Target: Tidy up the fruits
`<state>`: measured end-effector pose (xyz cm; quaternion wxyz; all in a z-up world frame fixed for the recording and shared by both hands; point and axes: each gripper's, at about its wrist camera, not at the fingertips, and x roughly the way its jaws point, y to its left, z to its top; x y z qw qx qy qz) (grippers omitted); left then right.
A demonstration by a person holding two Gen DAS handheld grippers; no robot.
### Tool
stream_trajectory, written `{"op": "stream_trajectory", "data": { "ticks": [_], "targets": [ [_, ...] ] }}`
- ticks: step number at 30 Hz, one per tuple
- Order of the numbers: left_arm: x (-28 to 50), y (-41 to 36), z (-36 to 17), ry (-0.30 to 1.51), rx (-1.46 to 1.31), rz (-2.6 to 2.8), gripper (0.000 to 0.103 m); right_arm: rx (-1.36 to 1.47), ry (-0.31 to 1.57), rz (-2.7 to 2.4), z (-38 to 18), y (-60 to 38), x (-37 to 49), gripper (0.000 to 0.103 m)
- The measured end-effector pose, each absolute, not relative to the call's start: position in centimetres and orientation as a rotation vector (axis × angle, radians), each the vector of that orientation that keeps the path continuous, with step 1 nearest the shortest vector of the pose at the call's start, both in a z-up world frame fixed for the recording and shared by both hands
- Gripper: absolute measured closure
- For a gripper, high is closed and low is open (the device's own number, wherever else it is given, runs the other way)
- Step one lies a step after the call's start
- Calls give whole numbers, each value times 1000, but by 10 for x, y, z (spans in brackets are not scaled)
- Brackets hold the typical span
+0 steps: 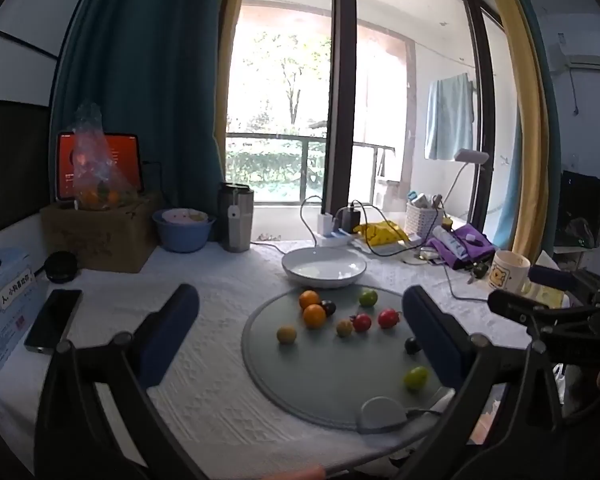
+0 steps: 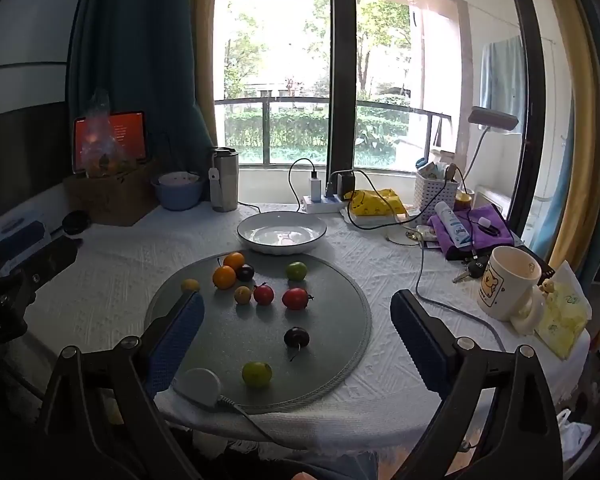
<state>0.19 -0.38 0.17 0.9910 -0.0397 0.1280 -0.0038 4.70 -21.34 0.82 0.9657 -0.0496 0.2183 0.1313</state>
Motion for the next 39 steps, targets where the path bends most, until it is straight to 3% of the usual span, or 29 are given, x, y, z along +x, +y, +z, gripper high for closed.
{"op": "stream_trajectory", "data": {
  "ticks": [39],
  "targets": [
    [3, -6, 0, 260, -78, -13, 0, -96, 439, 254, 7, -219, 45, 7]
  ]
}}
